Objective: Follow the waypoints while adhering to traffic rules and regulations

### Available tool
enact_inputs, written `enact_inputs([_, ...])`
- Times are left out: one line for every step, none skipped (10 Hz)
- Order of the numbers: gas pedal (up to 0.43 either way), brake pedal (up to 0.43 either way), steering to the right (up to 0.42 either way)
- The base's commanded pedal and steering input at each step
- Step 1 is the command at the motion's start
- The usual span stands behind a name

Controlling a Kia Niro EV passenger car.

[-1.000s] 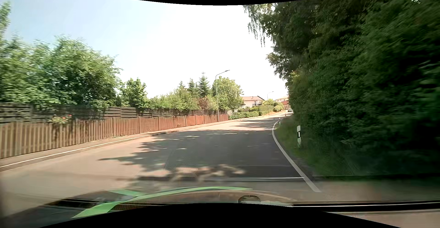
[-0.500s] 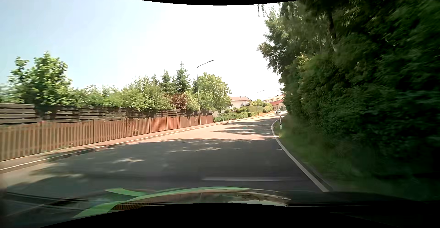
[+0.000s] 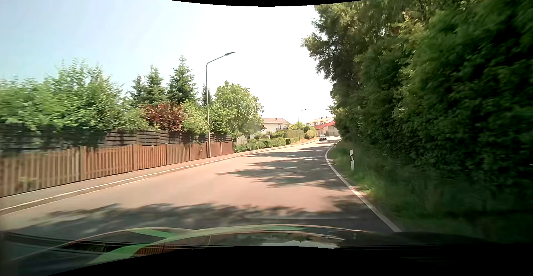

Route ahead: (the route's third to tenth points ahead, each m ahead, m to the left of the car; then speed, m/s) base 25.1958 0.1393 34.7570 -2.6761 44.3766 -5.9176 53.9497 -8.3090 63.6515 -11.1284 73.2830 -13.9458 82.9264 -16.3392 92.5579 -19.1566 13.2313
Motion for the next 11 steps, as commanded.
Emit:
enact_inputs([0.209, 0.0, 0.043])
enact_inputs([0.22, 0.0, 0.043])
enact_inputs([0.22, 0.0, 0.043])
enact_inputs([0.22, 0.0, 0.043])
enact_inputs([0.22, 0.0, 0.043])
enact_inputs([0.228, 0.0, 0.043])
enact_inputs([0.228, 0.0, 0.041])
enact_inputs([0.228, 0.0, 0.036])
enact_inputs([0.228, 0.0, 0.031])
enact_inputs([0.228, 0.0, 0.03])
enact_inputs([0.228, 0.0, 0.03])
